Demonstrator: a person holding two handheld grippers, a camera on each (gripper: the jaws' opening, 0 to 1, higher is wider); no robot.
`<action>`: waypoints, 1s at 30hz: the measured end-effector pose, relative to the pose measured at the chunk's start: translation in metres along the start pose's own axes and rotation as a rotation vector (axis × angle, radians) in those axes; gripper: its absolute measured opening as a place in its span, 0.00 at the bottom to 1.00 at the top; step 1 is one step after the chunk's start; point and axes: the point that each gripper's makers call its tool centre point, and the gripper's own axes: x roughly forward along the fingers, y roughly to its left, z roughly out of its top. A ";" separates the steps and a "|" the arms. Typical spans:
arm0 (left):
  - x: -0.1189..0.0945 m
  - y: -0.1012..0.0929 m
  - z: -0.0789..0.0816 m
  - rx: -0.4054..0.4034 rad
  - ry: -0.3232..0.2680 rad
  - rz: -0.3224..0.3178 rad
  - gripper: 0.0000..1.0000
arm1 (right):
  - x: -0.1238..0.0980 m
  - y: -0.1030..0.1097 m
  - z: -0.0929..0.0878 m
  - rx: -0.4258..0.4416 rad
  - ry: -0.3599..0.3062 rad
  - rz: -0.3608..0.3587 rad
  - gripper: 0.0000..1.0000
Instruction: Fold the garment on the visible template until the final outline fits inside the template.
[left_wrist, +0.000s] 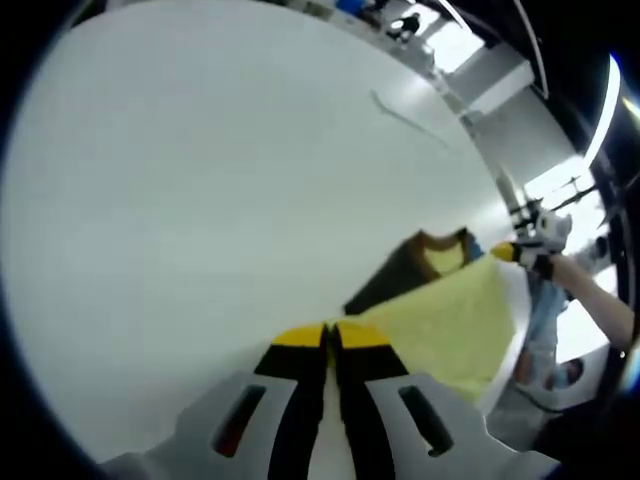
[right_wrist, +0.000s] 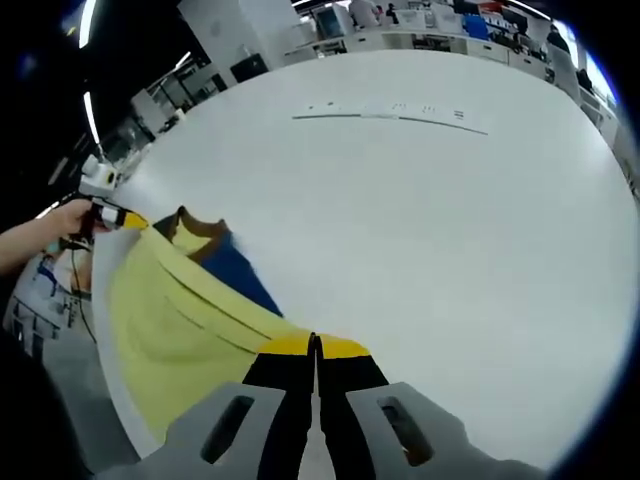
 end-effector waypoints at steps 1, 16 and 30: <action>0.000 0.001 0.000 0.001 0.001 0.000 0.00 | 0.000 0.000 0.000 0.000 -0.001 -0.001 0.01; -0.004 -0.003 0.001 0.027 -0.004 0.009 0.00 | -0.006 -0.010 0.005 -0.056 -0.014 -0.056 0.01; -0.031 -0.010 0.016 0.055 -0.096 0.033 0.05 | -0.043 -0.014 0.019 -0.133 -0.105 -0.115 0.01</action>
